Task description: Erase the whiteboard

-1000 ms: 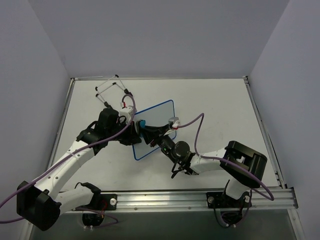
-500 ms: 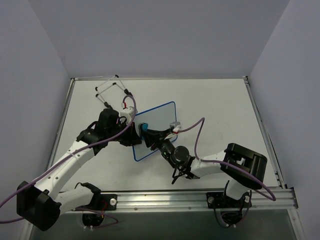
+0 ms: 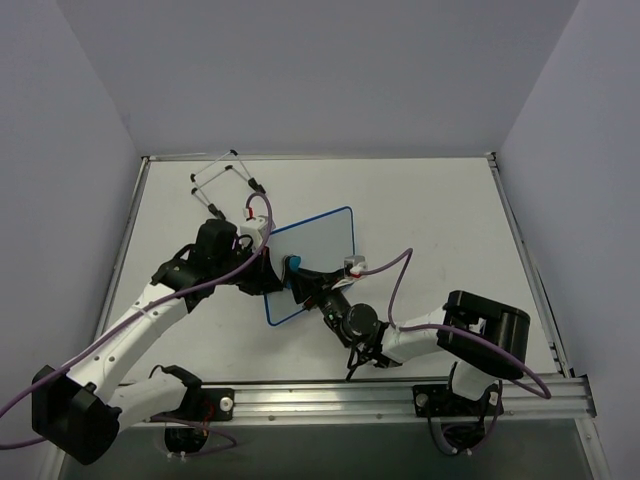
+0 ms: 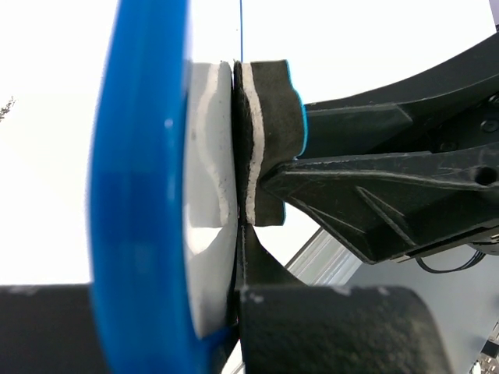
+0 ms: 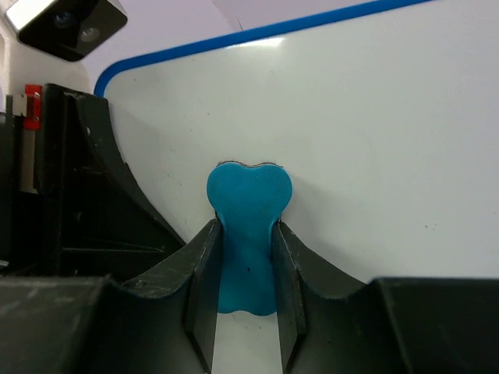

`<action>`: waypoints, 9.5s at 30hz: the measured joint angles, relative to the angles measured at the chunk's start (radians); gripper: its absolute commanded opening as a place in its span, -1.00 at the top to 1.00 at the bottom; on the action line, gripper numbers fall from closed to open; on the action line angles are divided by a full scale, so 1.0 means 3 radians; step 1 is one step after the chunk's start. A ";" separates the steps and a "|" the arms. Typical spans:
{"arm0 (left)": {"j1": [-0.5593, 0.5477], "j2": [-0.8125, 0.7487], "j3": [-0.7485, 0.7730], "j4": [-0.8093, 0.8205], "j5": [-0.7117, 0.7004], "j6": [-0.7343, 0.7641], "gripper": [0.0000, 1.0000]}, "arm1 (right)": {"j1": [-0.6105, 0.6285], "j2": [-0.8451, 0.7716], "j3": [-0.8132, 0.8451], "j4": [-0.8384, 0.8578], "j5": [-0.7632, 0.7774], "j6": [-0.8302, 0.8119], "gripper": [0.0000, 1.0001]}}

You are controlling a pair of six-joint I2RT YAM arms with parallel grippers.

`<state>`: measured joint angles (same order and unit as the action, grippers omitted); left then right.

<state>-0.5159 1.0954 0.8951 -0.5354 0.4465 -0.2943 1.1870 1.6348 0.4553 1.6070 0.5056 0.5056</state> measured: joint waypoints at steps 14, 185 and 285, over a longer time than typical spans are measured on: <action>0.0000 -0.0033 -0.0003 -0.0022 -0.0015 0.0148 0.95 | 0.0350 0.0029 -0.0109 -0.0221 0.0252 0.0038 1.00; 0.0066 0.0102 -0.0004 0.0010 0.0287 -0.0179 0.95 | -0.1372 -0.0773 0.0210 -0.1921 -0.1263 0.0323 1.00; -0.0017 -0.0106 -0.0022 -0.0173 0.0179 -0.0102 0.95 | -0.2763 -0.1071 0.1258 -0.4902 -0.1175 -0.0168 0.98</action>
<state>-0.5209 1.0637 0.8886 -0.5873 0.5003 -0.3248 0.3580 1.3136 0.8326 0.1364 0.1532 0.4553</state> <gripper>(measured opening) 0.098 0.244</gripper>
